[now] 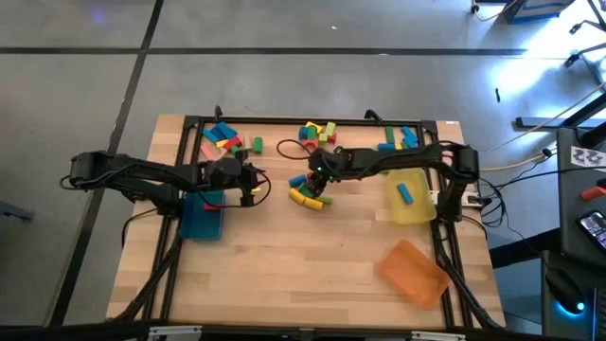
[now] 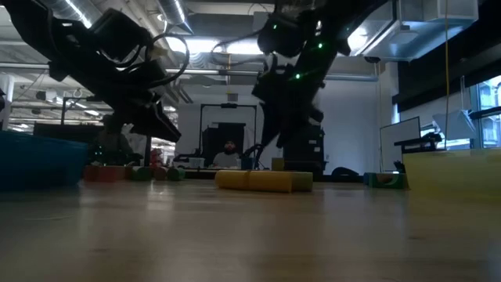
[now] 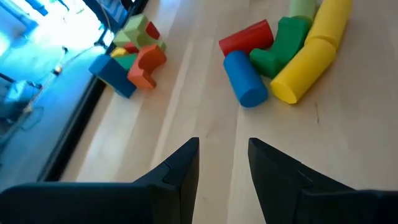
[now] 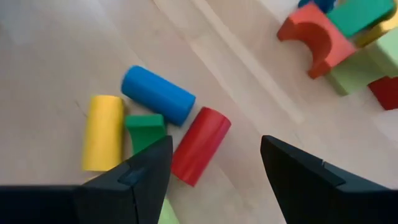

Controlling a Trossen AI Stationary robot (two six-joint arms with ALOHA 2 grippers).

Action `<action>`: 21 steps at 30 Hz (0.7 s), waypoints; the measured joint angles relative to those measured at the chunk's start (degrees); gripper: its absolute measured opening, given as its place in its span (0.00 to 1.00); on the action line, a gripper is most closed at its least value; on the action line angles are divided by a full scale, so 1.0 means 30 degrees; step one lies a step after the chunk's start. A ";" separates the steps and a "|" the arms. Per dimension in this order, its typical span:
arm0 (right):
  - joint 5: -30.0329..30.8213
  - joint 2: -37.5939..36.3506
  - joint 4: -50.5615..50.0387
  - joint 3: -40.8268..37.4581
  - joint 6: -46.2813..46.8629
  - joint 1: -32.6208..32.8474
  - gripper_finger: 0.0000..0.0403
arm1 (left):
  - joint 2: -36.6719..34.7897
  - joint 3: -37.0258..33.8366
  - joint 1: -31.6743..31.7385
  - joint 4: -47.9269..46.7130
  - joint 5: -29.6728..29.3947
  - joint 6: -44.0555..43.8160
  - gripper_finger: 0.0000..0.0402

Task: Sort blocks by size
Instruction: Put the red cylindrical block into the orange bin

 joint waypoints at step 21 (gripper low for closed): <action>-0.0150 0.2591 0.0976 -0.0022 0.0188 0.0000 0.60 | 0.0000 0.0007 -0.0003 -0.0510 -0.0005 -0.0433 0.31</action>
